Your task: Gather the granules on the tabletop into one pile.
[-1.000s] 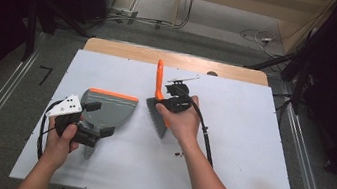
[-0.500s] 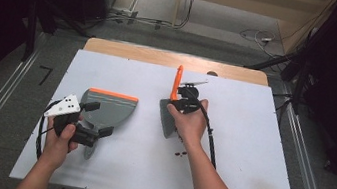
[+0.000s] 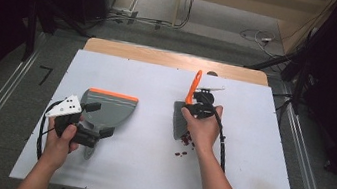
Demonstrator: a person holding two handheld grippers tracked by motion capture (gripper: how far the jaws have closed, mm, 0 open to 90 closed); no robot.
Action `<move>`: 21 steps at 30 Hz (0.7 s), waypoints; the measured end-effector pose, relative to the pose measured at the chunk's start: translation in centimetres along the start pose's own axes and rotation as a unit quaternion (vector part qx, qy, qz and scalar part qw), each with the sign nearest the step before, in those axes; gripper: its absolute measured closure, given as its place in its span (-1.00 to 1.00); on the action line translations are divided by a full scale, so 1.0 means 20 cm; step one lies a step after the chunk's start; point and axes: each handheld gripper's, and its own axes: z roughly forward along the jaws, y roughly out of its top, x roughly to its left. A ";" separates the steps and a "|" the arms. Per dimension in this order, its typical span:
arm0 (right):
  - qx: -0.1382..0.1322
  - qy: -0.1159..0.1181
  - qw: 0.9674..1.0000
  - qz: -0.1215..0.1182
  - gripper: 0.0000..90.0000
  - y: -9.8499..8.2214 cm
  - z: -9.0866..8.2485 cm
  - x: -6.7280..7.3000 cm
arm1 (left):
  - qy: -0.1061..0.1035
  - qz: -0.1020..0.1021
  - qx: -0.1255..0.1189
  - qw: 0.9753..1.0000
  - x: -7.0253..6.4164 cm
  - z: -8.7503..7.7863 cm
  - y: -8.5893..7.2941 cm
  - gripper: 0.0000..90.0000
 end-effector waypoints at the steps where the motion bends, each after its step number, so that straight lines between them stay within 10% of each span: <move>1: 0.000 -0.001 1.000 0.001 0.48 0.00 0.00 -0.01 | -0.001 -0.001 0.000 1.000 0.00 0.00 0.00 -1.00; 10: -0.025 0.039 0.999 0.007 0.51 0.00 -0.06 -0.03 | 0.001 -0.002 -0.001 1.000 0.00 0.00 0.00 -1.00; 15: -0.030 0.065 0.995 -0.075 0.51 0.03 -0.19 0.04 | 0.002 -0.001 -0.003 1.000 0.00 -0.01 0.01 -1.00; 18: -0.027 0.080 0.983 -0.163 0.51 0.02 -0.29 0.05 | 0.001 -0.001 -0.005 1.000 0.01 -0.01 0.01 -1.00; 21: -0.006 0.105 0.961 -0.257 0.51 -0.04 -0.36 0.06 | 0.001 -0.003 -0.004 1.000 0.01 -0.01 0.01 -1.00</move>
